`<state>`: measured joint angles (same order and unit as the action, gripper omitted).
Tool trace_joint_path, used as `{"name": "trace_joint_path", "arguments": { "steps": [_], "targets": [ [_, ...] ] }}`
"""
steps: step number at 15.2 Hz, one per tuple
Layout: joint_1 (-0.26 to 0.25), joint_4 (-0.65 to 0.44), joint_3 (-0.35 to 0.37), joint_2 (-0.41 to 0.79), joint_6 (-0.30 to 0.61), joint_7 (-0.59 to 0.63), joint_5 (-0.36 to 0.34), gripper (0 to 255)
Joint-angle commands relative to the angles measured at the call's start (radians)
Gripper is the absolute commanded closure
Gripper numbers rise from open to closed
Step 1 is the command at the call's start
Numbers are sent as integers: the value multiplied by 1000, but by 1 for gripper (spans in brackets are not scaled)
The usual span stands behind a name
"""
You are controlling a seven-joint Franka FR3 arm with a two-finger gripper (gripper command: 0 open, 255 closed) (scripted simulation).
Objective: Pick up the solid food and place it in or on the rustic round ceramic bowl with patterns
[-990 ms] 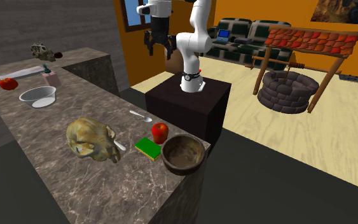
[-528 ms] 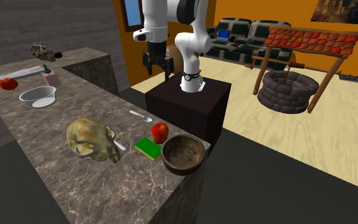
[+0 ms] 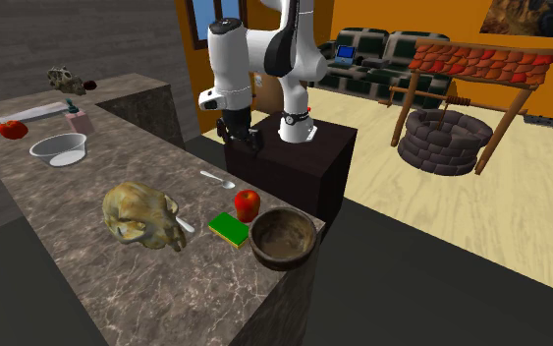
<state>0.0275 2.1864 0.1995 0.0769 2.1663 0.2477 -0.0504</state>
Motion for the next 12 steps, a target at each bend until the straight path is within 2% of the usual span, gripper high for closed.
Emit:
{"name": "trace_joint_path", "arguments": {
  "steps": [1,10,12],
  "targets": [
    [-4,-43,0,85,25,28,-12,0],
    [-42,-289,-22,440,65,123,-43,0],
    [-43,-281,-25,455,87,125,-46,0]
  ]
}}
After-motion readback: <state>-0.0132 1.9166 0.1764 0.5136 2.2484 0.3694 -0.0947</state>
